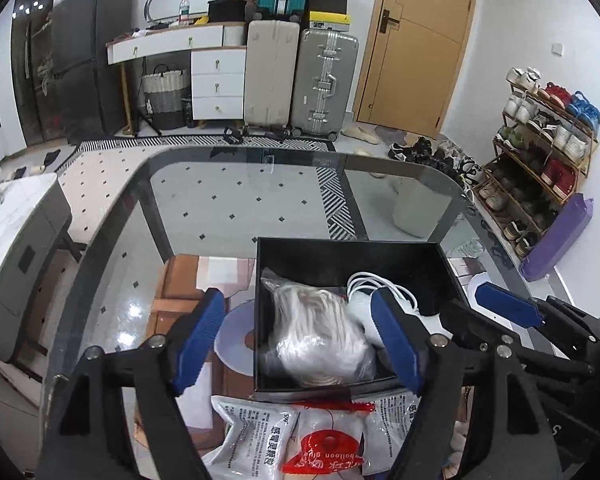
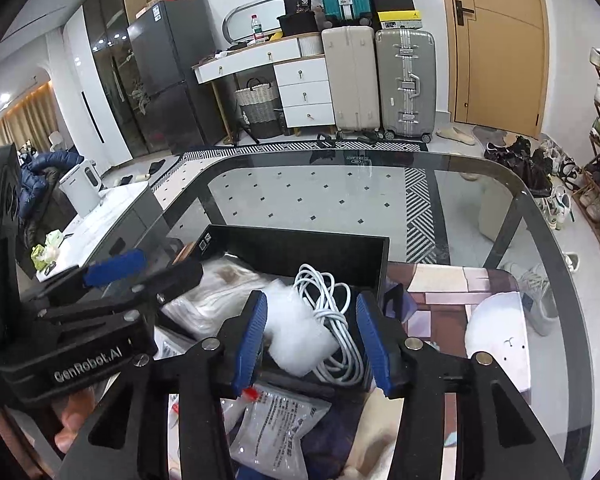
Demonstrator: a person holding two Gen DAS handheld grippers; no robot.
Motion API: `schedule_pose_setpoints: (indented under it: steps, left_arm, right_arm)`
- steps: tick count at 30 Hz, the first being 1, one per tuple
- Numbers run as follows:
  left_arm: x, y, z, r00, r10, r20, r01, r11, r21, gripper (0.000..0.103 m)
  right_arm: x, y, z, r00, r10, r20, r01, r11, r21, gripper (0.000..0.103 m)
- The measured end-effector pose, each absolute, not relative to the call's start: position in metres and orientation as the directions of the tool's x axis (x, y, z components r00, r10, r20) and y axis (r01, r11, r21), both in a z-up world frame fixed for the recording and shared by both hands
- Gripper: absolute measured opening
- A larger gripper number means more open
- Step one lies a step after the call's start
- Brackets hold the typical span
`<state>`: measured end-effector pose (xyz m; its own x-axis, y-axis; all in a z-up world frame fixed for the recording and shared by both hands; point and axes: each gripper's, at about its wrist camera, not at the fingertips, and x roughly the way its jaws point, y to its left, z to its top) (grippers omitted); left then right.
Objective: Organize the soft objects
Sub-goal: 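Lower the rope bag and foam sheet into the black box and release both, then move the left gripper toward the white packet beside the box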
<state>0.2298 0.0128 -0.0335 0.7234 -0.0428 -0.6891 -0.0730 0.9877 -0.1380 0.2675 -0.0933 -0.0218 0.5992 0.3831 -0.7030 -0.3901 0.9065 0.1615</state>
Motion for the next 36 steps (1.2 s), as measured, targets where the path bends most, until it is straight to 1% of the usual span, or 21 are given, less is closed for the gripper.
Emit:
schedule_pose_setpoints:
  steps: [3, 5, 7, 8, 14, 17, 22, 24, 27, 32, 36]
  left_arm:
    - [0.223, 0.012, -0.027, 0.721, -0.039, -0.692, -0.055, 0.992, -0.113, 0.081]
    - [0.216, 0.013, -0.022, 0.723, -0.031, -0.69, -0.039, 0.996, -0.086, 0.082]
    - [0.208, 0.015, -0.021, 0.719, -0.027, -0.695, -0.027, 0.997, -0.066, 0.082]
    - [0.204, 0.017, -0.022, 0.712, -0.03, -0.701, -0.014, 0.998, -0.057, 0.082]
    - [0.184, 0.035, -0.038, 0.662, -0.049, -0.748, 0.0, 0.998, -0.065, 0.082]
    - [0.176, 0.042, -0.048, 0.64, -0.057, -0.766, 0.007, 0.998, -0.069, 0.082]
    - [0.173, 0.054, -0.065, 0.61, -0.009, -0.793, -0.009, 1.0, -0.017, 0.082]
    - [0.172, 0.055, -0.075, 0.592, -0.003, -0.806, -0.005, 1.0, -0.007, 0.082]
    - [0.171, 0.049, -0.088, 0.578, 0.037, -0.815, 0.017, 0.998, 0.057, 0.082]
    - [0.175, 0.04, -0.098, 0.569, 0.081, -0.818, 0.037, 0.992, 0.124, 0.082]
    - [0.178, 0.034, -0.105, 0.557, 0.084, -0.827, 0.052, 0.99, 0.135, 0.082]
  right_arm:
    - [0.258, -0.1, -0.017, 0.594, 0.379, -0.71, -0.392, 0.906, 0.156, 0.048]
    - [0.251, -0.105, -0.015, 0.578, 0.38, -0.722, -0.391, 0.906, 0.164, 0.052]
    - [0.244, -0.109, -0.014, 0.564, 0.387, -0.73, -0.402, 0.9, 0.167, 0.059]
    - [0.24, -0.111, -0.013, 0.559, 0.391, -0.731, -0.408, 0.898, 0.168, 0.059]
    - [0.214, -0.123, -0.02, 0.52, 0.38, -0.765, -0.414, 0.895, 0.163, 0.059]
    - [0.209, -0.126, -0.031, 0.498, 0.357, -0.79, -0.409, 0.9, 0.149, 0.059]
    - [0.21, -0.133, -0.058, 0.428, 0.348, -0.834, -0.388, 0.904, 0.178, 0.059]
    - [0.207, -0.136, -0.063, 0.426, 0.327, -0.844, -0.388, 0.908, 0.157, 0.059]
    - [0.204, -0.137, -0.066, 0.433, 0.296, -0.852, -0.405, 0.908, 0.11, 0.059]
    - [0.202, -0.139, -0.074, 0.41, 0.288, -0.866, -0.416, 0.903, 0.103, 0.059]
    - [0.204, -0.138, -0.079, 0.395, 0.282, -0.874, -0.42, 0.902, 0.101, 0.059]
